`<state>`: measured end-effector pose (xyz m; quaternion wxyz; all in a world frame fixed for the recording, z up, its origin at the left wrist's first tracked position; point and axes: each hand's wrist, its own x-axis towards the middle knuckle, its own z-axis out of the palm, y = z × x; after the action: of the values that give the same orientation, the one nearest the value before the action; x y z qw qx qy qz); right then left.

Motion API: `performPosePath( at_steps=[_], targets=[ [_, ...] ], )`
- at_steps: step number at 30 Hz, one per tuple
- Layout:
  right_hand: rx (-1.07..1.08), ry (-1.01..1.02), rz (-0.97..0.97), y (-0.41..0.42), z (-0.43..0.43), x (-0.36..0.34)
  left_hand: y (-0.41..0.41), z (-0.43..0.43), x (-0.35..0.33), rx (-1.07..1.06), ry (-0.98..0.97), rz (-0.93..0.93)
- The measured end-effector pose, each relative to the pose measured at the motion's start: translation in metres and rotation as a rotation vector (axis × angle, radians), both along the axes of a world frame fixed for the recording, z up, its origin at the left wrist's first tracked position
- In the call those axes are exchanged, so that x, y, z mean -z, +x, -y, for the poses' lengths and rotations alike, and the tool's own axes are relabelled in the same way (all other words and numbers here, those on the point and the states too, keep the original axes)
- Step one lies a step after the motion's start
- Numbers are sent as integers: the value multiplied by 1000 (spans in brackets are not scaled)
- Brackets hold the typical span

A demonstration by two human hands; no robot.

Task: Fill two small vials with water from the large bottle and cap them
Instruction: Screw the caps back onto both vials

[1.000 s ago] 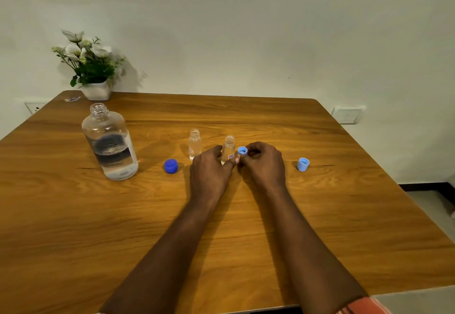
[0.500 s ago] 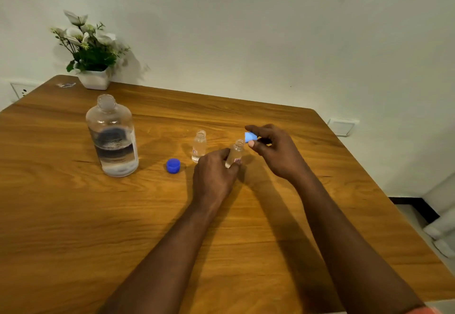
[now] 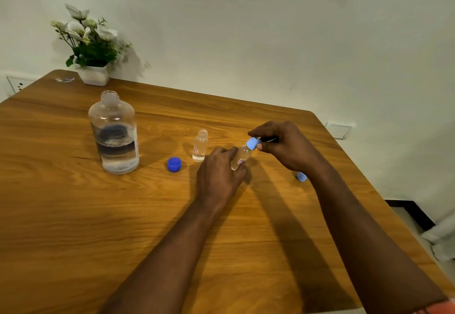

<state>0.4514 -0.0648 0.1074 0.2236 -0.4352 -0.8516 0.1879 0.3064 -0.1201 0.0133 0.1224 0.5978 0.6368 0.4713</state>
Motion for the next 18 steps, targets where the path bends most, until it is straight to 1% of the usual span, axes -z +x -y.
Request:
performPosePath(
  at_steps=[8,12,14,16,18],
  targets=[
    [89,-7,-60,3,-5,6,1,0,0,3,-17,-46],
    [140,11,-52,4,-6,8,1,1,0,-1,-18,-71],
    [161,18,-121,6,-5,9,1,1,0,-12,-16,-76],
    [137,0,-180,10,-4,7,1,0,0,-7,-16,-85],
    [95,-22,-148,12,-3,5,1,0,0,-6,-15,-87]
  ],
)
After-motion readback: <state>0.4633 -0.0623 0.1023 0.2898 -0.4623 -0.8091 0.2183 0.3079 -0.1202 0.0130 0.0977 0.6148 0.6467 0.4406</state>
